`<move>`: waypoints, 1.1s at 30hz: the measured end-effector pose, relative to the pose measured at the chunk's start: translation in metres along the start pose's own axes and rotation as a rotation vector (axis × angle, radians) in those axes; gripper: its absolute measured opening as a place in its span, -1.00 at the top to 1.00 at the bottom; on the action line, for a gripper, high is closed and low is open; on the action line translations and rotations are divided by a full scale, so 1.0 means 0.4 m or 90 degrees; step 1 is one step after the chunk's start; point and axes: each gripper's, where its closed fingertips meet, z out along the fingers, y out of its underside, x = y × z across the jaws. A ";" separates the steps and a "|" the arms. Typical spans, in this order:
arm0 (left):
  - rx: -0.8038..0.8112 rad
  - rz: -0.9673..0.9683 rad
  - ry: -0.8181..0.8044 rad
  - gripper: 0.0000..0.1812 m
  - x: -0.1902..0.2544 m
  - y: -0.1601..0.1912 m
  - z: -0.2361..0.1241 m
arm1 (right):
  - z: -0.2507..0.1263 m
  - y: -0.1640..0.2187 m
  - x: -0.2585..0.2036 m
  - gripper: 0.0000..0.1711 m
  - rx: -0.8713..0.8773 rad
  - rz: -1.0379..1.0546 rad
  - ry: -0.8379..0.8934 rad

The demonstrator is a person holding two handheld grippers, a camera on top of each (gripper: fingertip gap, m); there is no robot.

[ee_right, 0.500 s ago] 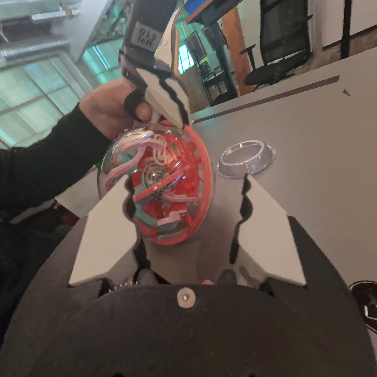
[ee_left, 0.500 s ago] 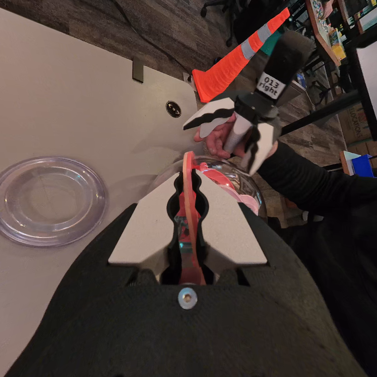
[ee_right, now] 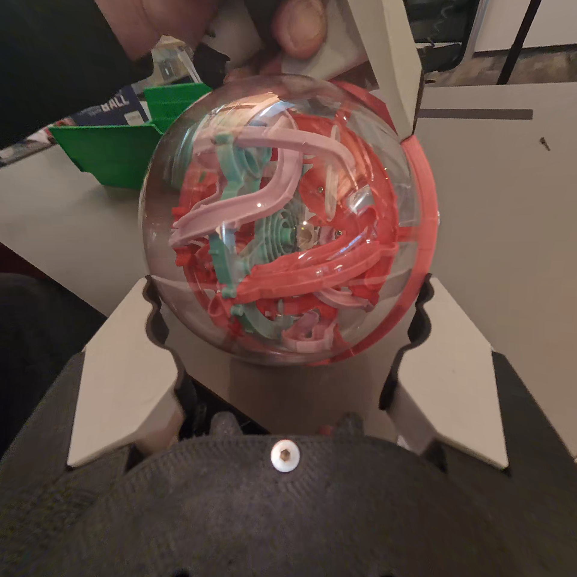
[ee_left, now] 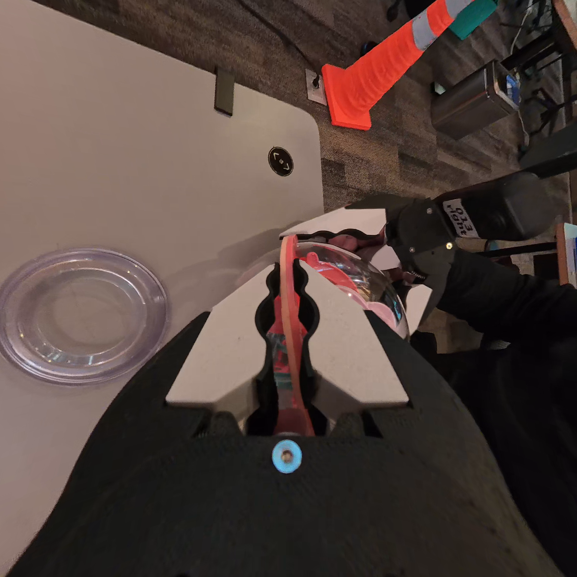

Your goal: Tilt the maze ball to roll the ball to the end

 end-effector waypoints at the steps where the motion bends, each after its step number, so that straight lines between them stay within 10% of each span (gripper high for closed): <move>1: -0.010 -0.001 -0.007 0.94 -0.002 0.000 0.003 | 0.000 0.001 -0.001 -0.82 0.005 0.009 -0.005; 33: -0.208 -0.037 -0.080 0.96 -0.014 0.008 0.050 | 0.039 0.026 -0.033 -0.80 0.058 0.147 -0.017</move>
